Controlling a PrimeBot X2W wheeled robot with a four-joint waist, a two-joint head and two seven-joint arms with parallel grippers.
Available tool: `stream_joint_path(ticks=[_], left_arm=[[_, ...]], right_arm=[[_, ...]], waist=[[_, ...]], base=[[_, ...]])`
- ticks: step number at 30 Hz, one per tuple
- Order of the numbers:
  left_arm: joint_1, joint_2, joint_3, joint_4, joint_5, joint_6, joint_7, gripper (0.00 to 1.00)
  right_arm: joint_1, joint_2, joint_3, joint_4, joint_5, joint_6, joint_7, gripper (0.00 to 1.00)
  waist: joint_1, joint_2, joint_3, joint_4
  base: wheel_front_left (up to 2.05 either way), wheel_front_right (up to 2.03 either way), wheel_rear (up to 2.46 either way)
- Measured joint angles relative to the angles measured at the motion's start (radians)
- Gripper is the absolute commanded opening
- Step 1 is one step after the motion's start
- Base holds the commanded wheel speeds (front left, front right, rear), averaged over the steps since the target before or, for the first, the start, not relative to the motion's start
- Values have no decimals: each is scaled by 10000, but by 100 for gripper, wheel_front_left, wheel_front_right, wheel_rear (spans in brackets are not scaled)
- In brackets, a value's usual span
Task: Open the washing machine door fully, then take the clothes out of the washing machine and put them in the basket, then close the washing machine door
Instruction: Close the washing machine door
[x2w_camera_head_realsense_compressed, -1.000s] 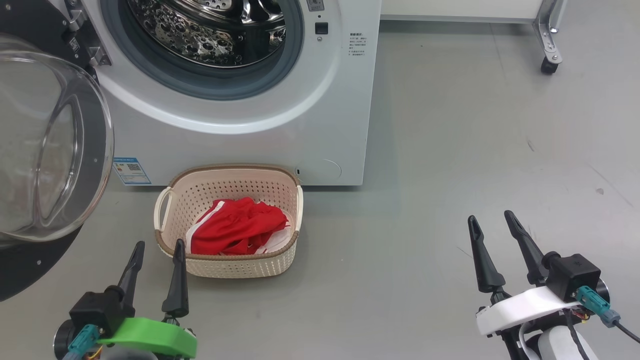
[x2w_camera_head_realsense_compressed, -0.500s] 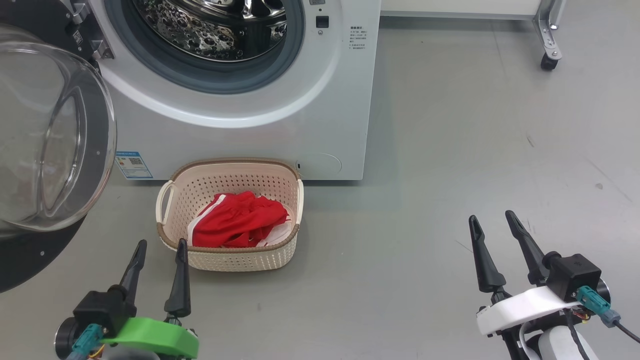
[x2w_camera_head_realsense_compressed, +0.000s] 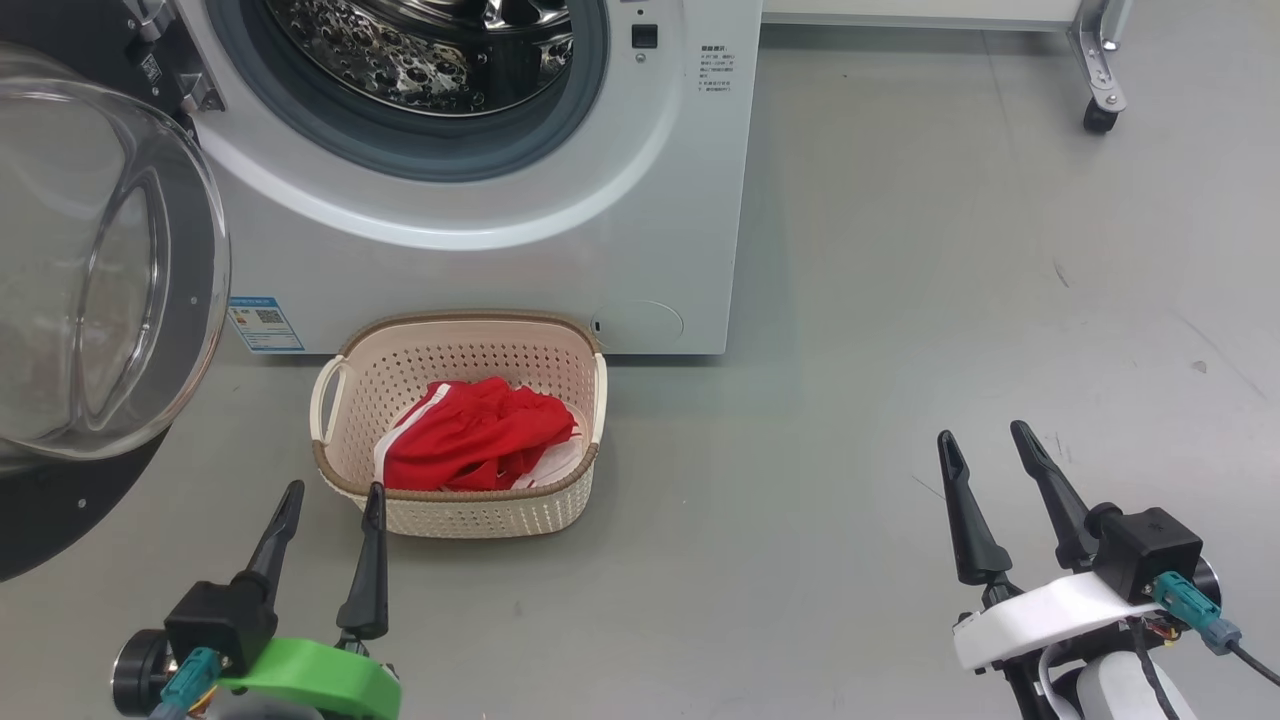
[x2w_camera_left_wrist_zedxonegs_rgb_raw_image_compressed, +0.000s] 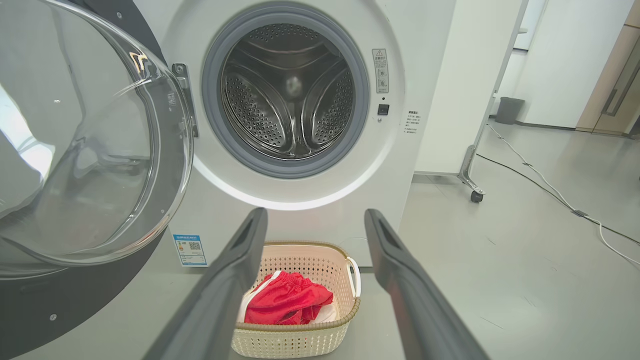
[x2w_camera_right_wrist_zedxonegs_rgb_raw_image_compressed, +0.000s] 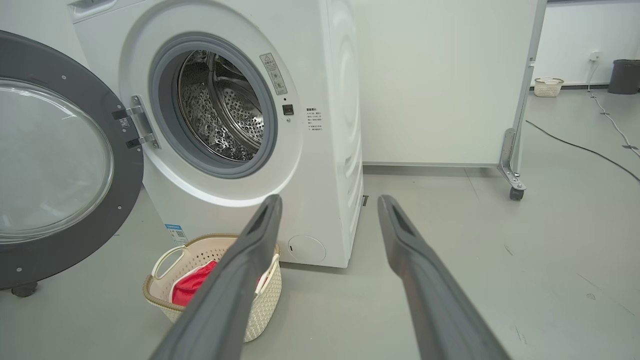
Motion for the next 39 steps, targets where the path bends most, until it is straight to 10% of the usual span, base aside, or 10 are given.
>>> stream_joint_path(ticks=[39], left_arm=[[-22, -8, -232, 186, 121, 86, 0, 100]], right_arm=[[46, -190, 79, -217, 77, 0, 2, 100]], waist=[[0, 0, 145, 1124]], base=[[0, 0, 0]])
